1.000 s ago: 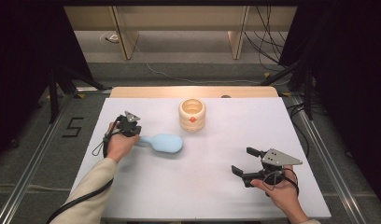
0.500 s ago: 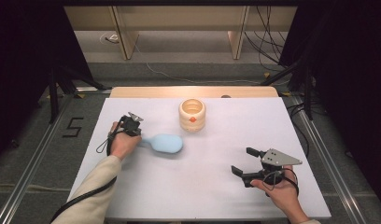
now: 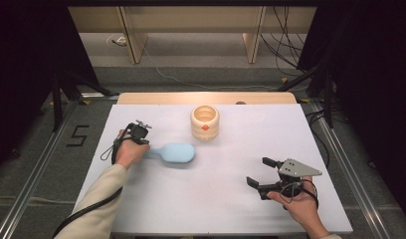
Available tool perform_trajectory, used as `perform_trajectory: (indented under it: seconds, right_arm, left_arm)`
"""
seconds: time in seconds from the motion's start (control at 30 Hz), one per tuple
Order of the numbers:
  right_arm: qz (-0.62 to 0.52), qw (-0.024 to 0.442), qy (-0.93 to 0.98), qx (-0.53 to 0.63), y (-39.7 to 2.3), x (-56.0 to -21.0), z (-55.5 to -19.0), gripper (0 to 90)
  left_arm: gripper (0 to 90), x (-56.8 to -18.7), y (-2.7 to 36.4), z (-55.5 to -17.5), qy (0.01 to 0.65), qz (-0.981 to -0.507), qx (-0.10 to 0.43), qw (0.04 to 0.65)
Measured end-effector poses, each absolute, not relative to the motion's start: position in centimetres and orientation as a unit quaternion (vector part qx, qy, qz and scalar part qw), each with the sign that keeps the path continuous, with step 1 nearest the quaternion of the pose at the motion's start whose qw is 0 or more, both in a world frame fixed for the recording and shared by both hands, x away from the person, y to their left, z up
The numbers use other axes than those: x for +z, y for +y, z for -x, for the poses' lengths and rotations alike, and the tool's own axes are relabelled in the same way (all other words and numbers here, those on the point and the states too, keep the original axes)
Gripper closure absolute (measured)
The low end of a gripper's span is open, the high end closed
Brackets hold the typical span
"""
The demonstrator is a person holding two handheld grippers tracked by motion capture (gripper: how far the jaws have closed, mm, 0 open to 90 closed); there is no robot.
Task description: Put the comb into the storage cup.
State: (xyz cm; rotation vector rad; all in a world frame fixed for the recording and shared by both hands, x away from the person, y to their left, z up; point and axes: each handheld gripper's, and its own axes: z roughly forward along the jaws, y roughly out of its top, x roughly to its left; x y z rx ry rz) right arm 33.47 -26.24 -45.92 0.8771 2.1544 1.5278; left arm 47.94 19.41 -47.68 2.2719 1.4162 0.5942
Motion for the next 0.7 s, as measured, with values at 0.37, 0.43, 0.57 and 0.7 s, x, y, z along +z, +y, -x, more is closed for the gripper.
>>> perform_trajectory:
  seconds: [0.37, 0.43, 0.57, 0.7]
  right_arm:
    - [-0.311, 0.179, 0.761, 0.541, -26.3, -45.9, -33.4, 9.3]
    - [-0.311, 0.179, 0.761, 0.541, -26.3, -45.9, -33.4, 9.3]
    - [-0.312, 0.179, 0.760, 0.542, -26.3, -45.9, -33.4, 9.3]
    - [-0.311, 0.179, 0.759, 0.543, -26.3, -45.8, -33.4, 9.3]
  left_arm:
    - [89.8, -47.5, 19.2, -46.6, 0.503, -0.828, 0.184, 0.168]
    - [89.8, -47.5, 19.3, -46.2, 0.501, -0.831, 0.176, 0.167]
    - [89.8, -47.5, 19.3, -45.5, 0.498, -0.833, 0.169, 0.168]
    - [89.7, -47.5, 19.1, -44.9, 0.492, -0.838, 0.169, 0.165]
